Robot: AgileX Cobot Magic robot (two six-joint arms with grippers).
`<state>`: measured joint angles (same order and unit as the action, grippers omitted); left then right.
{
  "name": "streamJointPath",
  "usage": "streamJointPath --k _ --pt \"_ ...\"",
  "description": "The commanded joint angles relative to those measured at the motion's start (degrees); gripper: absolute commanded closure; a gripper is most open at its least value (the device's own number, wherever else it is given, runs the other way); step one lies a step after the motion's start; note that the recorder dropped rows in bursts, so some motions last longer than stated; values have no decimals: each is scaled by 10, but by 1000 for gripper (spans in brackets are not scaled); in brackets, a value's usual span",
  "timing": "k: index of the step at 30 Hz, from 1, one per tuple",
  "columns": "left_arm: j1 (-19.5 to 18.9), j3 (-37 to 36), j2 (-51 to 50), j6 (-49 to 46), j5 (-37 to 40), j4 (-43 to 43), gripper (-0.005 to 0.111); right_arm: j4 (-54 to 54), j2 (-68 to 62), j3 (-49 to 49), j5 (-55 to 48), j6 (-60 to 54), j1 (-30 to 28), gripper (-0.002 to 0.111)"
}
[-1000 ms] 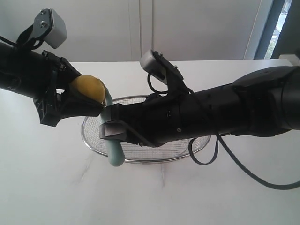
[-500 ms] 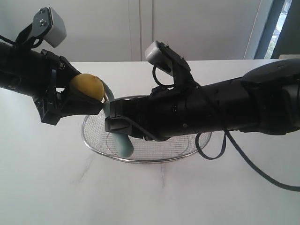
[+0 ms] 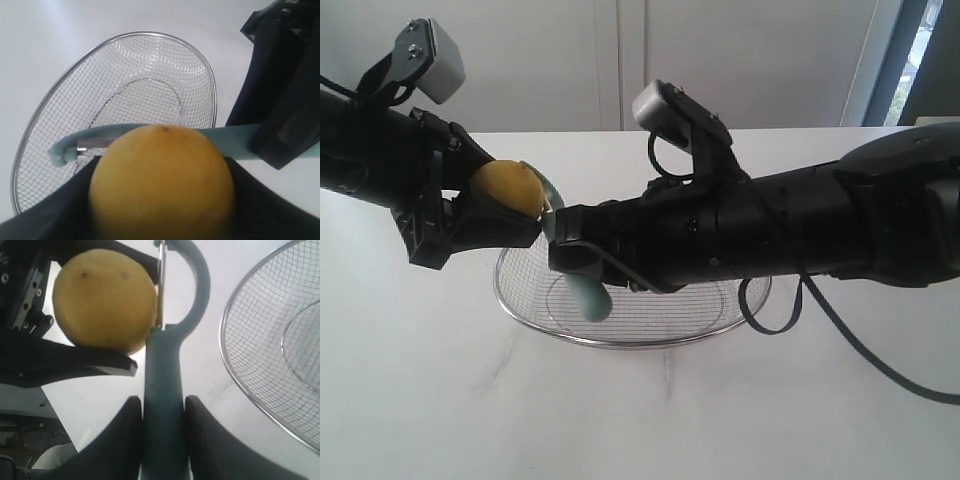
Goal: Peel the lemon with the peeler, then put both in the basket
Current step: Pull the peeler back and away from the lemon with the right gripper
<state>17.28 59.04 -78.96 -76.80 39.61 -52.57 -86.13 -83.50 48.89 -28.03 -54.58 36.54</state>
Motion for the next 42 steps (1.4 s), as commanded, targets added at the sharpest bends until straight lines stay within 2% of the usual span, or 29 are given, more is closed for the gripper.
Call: streamJointPath --k 1,8,15,27,37,42 --pt "1 -3 3 3 16 -5 107 -8 7 3 31 1 0 108" --pt "1 -3 3 3 16 -5 107 -8 7 3 50 5 0 108" --pt "1 -3 3 3 16 -5 107 -8 19 5 27 5 0 108" --pt "1 -3 3 3 16 -5 107 39 131 0 25 11 0 108" --pt "1 -3 3 6 17 -5 107 344 170 -39 90 290 0 108" --pt "1 -3 3 6 17 -5 107 347 139 -77 152 324 0 108"
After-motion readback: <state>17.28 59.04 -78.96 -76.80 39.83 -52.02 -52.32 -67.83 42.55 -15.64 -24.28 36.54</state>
